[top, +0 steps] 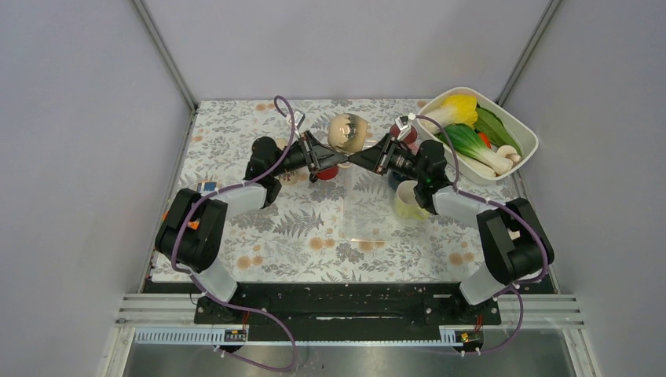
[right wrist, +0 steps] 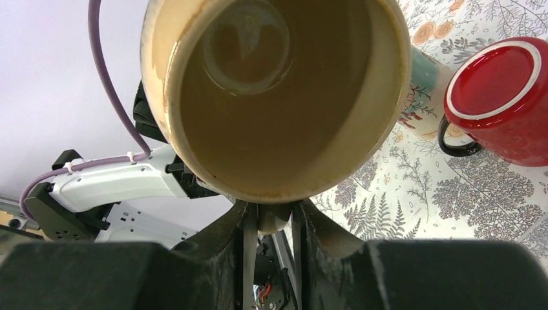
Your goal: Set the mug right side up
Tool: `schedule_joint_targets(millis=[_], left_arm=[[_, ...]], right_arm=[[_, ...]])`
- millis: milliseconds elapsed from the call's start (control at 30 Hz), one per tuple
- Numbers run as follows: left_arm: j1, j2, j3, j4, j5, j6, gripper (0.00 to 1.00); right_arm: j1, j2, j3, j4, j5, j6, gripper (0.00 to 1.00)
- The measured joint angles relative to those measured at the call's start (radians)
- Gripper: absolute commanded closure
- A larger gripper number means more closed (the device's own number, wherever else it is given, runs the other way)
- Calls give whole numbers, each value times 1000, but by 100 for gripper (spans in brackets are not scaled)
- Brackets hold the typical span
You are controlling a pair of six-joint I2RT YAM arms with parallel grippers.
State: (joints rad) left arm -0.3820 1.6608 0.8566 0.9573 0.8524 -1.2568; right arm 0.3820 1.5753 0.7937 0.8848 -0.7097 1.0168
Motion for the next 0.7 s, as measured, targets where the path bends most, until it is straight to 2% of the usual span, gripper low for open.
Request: schedule_joint_targets(millis=[133,467,700], left_arm=[[-2,-3,0,3,-1,-3,100],[-15,-3,-8,84,-36,-73,100],[-27,-3,-8,116,-63,-95,100]], right_arm=[[-5,1,1,16,-11,26,92],[-9,31,-3,139,-6,161,78],[-13,31,-14,196,11,212,72]])
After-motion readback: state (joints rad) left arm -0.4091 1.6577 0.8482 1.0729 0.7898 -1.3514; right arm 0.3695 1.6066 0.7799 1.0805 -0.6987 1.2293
